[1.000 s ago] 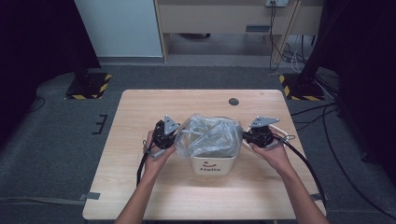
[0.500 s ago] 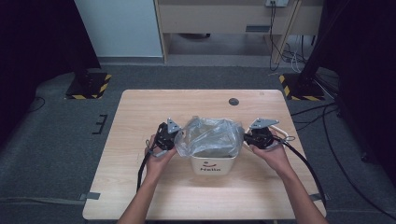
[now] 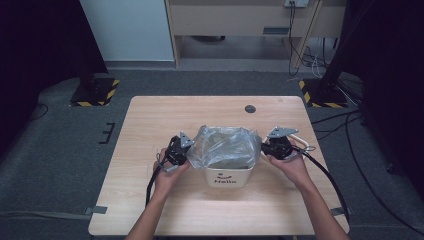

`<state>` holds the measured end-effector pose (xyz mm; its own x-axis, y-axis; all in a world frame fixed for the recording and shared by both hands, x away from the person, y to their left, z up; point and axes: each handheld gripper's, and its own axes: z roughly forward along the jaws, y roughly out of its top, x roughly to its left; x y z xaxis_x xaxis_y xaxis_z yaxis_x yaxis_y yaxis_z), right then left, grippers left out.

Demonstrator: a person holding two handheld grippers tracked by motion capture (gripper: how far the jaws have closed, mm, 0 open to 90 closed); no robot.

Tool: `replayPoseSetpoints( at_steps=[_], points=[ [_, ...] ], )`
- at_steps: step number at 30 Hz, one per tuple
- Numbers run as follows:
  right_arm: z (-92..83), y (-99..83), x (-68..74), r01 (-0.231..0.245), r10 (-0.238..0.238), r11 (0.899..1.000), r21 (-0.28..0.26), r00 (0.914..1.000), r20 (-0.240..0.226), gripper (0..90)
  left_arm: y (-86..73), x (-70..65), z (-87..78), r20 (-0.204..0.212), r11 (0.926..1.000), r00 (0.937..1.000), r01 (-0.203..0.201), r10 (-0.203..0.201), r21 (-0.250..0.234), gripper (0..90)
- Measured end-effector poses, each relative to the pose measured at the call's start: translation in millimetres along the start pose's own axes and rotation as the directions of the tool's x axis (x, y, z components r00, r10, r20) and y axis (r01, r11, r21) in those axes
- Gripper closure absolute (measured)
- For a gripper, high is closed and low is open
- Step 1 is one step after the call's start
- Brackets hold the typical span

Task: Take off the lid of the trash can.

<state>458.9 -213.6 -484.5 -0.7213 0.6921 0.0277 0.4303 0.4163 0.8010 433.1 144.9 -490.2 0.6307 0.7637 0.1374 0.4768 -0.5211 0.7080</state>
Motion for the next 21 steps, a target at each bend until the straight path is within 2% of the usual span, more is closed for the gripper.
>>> replayPoseSetpoints(
  at_steps=[10,11,16,18,19,20,21],
  points=[
    [-0.3,-0.7,-2.4,-0.001,0.001,1.0,0.005,1.0,0.003,90.0,-5.7,0.1,3.8,0.027,0.9998,0.9996,-0.009,0.009,0.018,90.0],
    [-0.1,-0.7,-1.4,0.013,-0.014,1.0,0.011,0.9999,0.011,90.0,-5.9,-0.1,3.7,0.029,0.9998,0.9995,-0.01,0.01,0.02,90.0],
    [0.9,-2.9,-0.1,0.018,-0.018,1.0,0.018,0.9996,0.022,89.4,-9.2,-1.4,4.3,0.036,0.9994,0.9991,-0.022,0.021,0.027,90.0],
    [0.7,-3.2,-0.2,0.016,-0.016,1.0,0.018,0.9996,0.022,88.9,-11.1,0.0,4.3,0.039,0.9996,0.9992,-0.014,0.013,0.026,90.0],
    [0.6,-3.2,-0.9,0.018,-0.018,1.0,0.013,0.9995,0.025,88.0,-11.9,1.4,4.1,0.045,0.9997,0.999,-0.005,0.004,0.022,90.0],
    [-0.8,-2.7,-1.3,0.023,-0.023,1.0,0.005,0.999,0.037,83.7,-11.9,2.3,2.6,0.055,0.9998,0.9982,0.022,-0.022,0.005,90.0],
    [-0.8,-2.7,-1.3,0.023,-0.023,1.0,0.005,0.999,0.037,83.7,-11.9,2.3,2.6,0.055,0.9998,0.9982,0.022,-0.022,0.005,90.0]
  ],
)
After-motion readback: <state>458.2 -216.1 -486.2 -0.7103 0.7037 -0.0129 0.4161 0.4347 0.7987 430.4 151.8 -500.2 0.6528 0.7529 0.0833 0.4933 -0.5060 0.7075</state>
